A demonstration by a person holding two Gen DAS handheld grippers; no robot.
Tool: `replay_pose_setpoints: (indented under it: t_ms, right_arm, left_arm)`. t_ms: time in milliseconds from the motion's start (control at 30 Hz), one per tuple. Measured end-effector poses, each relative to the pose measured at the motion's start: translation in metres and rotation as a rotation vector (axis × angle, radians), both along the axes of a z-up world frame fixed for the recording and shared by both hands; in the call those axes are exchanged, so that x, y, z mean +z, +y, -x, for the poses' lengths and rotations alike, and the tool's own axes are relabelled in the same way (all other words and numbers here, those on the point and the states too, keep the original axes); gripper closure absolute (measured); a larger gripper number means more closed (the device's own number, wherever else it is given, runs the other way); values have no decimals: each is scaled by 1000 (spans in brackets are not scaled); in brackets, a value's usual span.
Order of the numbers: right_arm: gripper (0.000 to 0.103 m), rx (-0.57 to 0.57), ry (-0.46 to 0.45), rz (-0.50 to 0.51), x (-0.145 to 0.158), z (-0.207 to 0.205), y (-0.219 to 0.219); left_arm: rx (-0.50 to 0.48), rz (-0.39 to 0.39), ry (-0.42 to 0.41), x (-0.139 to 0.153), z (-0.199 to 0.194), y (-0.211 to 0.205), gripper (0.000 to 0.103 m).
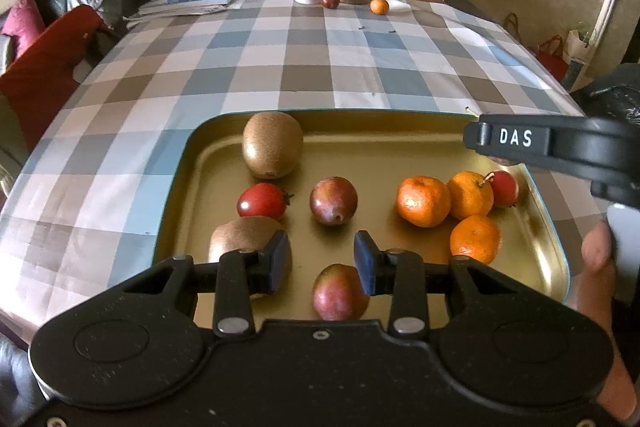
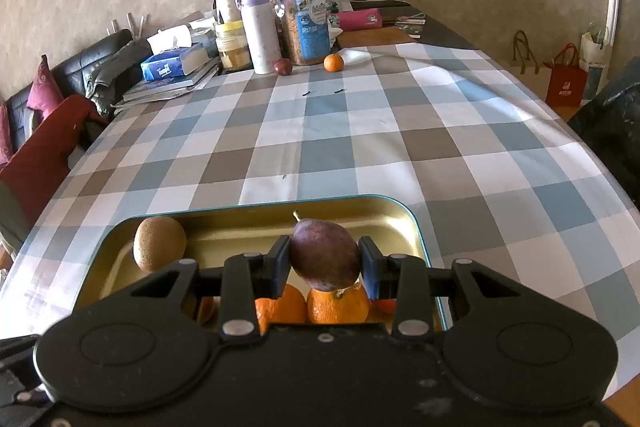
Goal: Organize fruits
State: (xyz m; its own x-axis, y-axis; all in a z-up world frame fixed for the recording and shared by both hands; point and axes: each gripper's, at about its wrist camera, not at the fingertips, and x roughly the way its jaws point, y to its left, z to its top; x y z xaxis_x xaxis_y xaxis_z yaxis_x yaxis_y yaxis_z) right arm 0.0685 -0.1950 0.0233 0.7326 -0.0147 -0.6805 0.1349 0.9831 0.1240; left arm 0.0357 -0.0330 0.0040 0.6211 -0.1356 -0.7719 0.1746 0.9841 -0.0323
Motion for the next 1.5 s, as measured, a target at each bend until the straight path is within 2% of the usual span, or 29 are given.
replay_pose_setpoints:
  t_ms: [500,1100,1433,1500]
  right_arm:
    - [65,34,-33,69,11,-11,16]
    - [65,1,-57,12,5,63,15]
    - [65,-3,-44,25,-5,92,16]
    - [65,-8,-36,31,-8,95,16]
  left_arm:
    - [46,-4,-19,0,-1,10,56]
    - [125,-28,-108,8,33,24,55]
    - [115,-30,-123,8,43,22,54]
    - [113,-34,-119,6,44,21,51]
